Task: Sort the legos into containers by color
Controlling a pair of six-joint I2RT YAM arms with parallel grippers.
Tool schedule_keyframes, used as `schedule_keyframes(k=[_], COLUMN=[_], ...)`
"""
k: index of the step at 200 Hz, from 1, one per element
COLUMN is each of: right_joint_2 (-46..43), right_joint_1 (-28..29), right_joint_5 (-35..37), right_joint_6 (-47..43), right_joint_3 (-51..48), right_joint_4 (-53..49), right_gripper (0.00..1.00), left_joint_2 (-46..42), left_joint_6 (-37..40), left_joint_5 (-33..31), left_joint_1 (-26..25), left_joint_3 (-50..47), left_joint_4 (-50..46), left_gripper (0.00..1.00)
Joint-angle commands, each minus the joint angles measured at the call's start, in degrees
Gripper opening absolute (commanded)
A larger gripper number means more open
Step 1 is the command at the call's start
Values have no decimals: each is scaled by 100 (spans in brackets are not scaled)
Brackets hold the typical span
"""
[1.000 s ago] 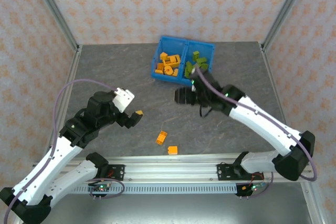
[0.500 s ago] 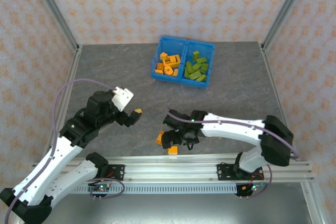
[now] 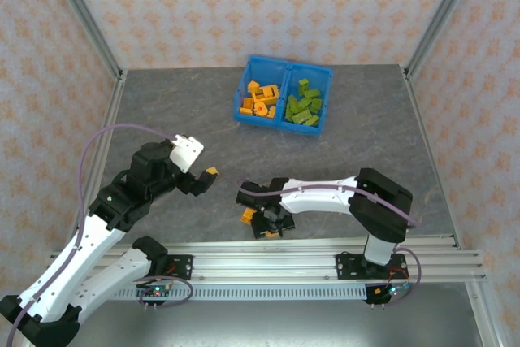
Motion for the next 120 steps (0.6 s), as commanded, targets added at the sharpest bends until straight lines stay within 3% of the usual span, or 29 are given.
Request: schedule_keyframes(k=[1,37,67,103,120], right_joint_2=[-8,-520,-1259,-1914,-2057], right_joint_1=[30,25,1,-602,-1041], right_joint_5=[155,572,1320,1737,1858], right_joint_6=[41,220,374,56,-278], right_joint_3=[50,-119,-162,236,639], right_joint_4=[182,35,-166,-193,-168], right_gripper=[54,40,39,39,40], left_joint_2=[-26,-18,-36,-34,99], left_joint_6=[92,88,91,130,145], left_joint_5=[-107,-107,83,1234,1440], left_joint_1=[51,50,50,56,64], left_joint_3=[-29,-30,-24,-121,-33], left_joint_4=[44,48,72,271,191], left_gripper=[100,100,100,100,100])
